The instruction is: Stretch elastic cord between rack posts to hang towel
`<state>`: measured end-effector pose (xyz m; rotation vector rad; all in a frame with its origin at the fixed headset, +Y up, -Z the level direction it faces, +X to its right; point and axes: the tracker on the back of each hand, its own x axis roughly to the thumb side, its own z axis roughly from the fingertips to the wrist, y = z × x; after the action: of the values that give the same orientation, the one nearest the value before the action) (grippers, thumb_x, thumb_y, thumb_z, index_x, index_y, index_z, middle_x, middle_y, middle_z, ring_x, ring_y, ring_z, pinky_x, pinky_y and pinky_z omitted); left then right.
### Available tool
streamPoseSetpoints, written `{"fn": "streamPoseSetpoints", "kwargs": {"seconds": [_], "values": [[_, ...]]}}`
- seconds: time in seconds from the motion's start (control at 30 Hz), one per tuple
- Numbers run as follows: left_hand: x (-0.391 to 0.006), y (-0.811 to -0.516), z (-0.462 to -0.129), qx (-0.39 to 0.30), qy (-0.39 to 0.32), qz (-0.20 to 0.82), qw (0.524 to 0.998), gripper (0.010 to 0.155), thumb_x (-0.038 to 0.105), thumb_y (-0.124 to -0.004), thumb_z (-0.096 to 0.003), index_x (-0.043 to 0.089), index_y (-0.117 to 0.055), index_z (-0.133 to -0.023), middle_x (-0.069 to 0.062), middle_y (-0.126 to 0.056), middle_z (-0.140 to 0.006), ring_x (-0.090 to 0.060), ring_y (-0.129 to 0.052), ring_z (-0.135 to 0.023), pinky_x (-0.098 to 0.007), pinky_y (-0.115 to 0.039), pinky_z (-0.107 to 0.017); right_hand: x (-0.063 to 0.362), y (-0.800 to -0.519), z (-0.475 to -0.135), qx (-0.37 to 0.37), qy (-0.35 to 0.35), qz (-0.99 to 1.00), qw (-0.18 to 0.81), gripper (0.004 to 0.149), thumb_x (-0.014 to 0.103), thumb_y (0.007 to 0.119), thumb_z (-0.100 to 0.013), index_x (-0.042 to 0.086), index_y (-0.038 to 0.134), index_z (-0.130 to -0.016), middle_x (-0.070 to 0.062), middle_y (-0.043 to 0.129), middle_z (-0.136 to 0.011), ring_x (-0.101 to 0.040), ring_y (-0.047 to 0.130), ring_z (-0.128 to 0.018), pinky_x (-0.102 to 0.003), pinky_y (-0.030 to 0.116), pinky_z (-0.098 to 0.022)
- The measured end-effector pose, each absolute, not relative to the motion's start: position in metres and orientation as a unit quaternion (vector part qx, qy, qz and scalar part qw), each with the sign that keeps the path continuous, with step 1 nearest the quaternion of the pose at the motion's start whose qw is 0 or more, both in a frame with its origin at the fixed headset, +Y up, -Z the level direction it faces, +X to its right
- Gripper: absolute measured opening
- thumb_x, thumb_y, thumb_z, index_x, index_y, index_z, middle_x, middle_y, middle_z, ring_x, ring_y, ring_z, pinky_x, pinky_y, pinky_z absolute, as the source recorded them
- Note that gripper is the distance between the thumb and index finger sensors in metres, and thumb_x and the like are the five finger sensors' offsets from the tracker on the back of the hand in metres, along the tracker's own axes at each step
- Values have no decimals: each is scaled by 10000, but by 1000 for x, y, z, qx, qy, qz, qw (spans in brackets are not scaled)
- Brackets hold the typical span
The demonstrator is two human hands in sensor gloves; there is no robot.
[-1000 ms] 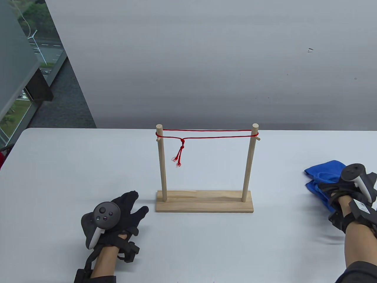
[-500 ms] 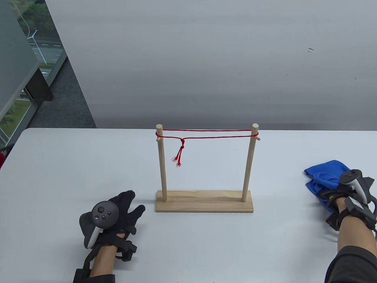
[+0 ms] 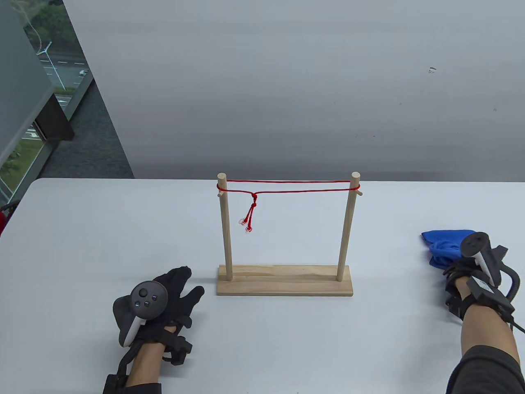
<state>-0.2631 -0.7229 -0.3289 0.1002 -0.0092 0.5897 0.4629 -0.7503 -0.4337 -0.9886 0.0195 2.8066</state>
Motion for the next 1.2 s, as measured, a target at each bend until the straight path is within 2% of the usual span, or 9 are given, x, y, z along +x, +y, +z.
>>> {"fn": "streamPoseSetpoints", "kwargs": {"seconds": [0.43, 0.7, 1.2], "values": [[-257, -719, -325, 58, -35, 304, 950, 713, 614, -839, -411, 251, -727, -1014, -61, -775, -1084, -394, -723, -1000, -688, -486, -729, 428, -680, -400, -240, -104, 957, 126, 539, 337, 830, -410, 87, 707, -872, -212, 825, -715, -308, 980, -501, -514, 860, -375], [-258, -716, -323, 65, -46, 309, 948, 709, 613, -838, -413, 253, -727, -1014, -59, -774, -1086, -393, -721, -1002, -687, -486, -730, 396, -655, -369, -184, -133, 965, 133, 543, 341, 824, -414, 101, 700, -885, -208, 817, -732, -308, 1027, -486, -485, 911, -329], [-254, -707, -317, 83, -67, 327, 939, 708, 608, -843, -412, 253, -727, -1013, -59, -776, -1085, -391, -722, -1002, -686, -494, -729, 343, -618, -316, -108, -165, 970, 139, 542, 332, 837, -400, 104, 730, -879, -210, 856, -754, -304, 1034, -467, -493, 897, -323]]}}
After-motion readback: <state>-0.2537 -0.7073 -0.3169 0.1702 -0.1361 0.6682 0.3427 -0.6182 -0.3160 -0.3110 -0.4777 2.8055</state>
